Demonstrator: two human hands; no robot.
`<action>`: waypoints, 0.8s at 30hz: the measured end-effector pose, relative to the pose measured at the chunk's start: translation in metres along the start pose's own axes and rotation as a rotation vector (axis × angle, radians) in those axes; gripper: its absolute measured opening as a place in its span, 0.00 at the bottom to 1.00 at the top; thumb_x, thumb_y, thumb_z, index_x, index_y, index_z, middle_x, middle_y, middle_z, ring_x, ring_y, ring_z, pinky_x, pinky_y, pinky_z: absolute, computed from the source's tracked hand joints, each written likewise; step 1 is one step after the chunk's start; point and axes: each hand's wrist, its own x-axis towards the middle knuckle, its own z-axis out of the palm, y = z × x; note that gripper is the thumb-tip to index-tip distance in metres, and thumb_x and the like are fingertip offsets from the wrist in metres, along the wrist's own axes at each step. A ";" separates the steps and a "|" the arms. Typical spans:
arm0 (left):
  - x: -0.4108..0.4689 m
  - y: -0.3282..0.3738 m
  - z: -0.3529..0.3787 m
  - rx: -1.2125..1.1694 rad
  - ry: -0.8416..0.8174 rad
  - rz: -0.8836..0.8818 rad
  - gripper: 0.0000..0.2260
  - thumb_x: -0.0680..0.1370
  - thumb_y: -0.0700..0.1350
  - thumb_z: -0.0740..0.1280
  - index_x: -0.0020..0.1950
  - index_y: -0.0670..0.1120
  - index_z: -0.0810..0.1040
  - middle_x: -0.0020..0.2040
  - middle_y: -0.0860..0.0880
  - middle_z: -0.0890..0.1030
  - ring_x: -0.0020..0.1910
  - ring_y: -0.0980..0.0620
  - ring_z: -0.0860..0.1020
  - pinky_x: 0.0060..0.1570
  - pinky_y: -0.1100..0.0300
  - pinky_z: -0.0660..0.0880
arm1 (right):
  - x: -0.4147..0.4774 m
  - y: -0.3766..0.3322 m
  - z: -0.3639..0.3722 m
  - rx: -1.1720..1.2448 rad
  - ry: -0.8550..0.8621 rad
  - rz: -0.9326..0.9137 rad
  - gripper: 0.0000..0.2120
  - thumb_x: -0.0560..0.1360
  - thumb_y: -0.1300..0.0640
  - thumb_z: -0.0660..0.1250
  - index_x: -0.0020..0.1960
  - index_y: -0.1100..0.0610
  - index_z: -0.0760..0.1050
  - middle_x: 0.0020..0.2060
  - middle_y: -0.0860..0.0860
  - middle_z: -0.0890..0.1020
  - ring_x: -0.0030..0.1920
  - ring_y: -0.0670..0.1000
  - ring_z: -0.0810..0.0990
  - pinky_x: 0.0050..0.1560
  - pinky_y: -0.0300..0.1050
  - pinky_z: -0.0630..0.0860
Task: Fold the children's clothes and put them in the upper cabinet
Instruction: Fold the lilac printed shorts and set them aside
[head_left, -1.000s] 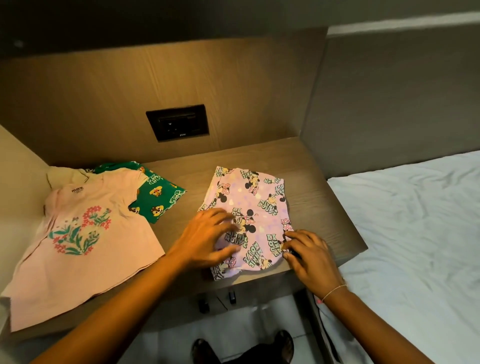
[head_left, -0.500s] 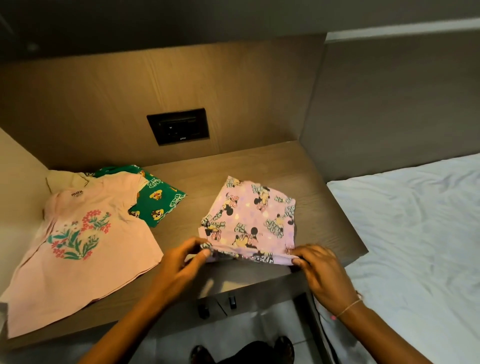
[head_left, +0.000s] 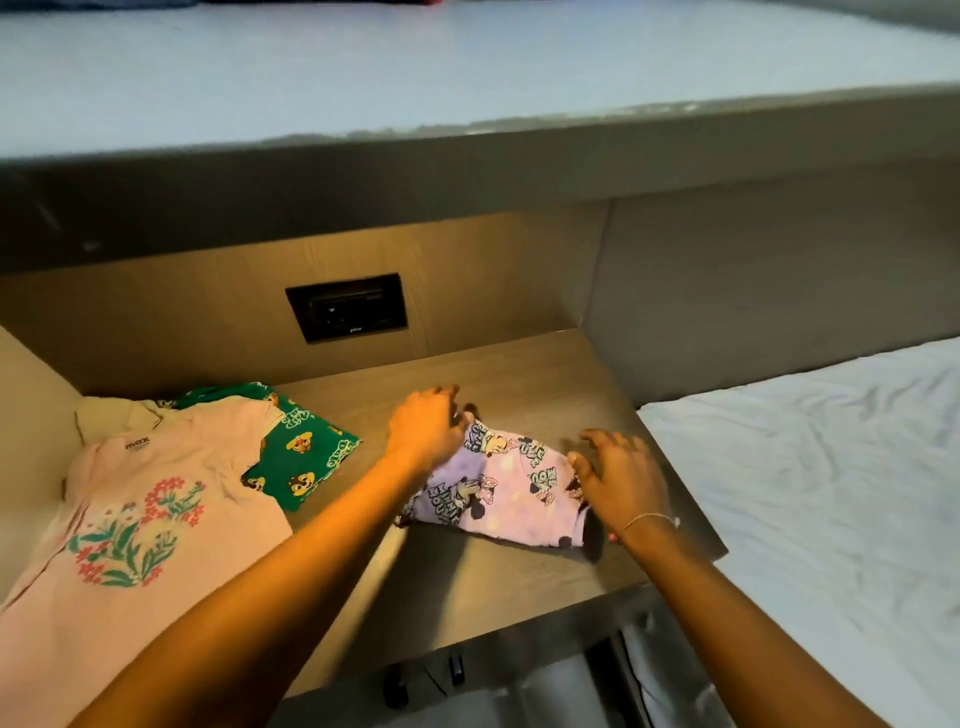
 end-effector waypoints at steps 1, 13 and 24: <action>-0.011 0.000 0.013 0.122 0.065 0.079 0.22 0.81 0.56 0.58 0.71 0.47 0.68 0.64 0.45 0.77 0.58 0.47 0.75 0.56 0.52 0.73 | -0.002 0.001 0.003 -0.004 -0.008 -0.085 0.19 0.78 0.45 0.62 0.67 0.49 0.72 0.63 0.50 0.78 0.63 0.54 0.73 0.59 0.50 0.74; -0.039 -0.088 0.043 0.421 -0.184 0.479 0.28 0.80 0.64 0.39 0.78 0.55 0.45 0.79 0.51 0.46 0.76 0.51 0.35 0.73 0.50 0.32 | -0.075 -0.007 0.031 -0.114 -0.269 -0.449 0.28 0.75 0.32 0.52 0.70 0.43 0.68 0.65 0.45 0.71 0.63 0.47 0.68 0.59 0.47 0.67; -0.133 -0.089 0.039 0.155 -0.172 0.503 0.35 0.74 0.74 0.53 0.77 0.59 0.57 0.78 0.56 0.56 0.78 0.55 0.46 0.75 0.47 0.45 | -0.090 -0.003 0.046 -0.041 -0.348 -0.676 0.37 0.71 0.25 0.55 0.75 0.40 0.55 0.76 0.42 0.59 0.77 0.48 0.51 0.75 0.51 0.47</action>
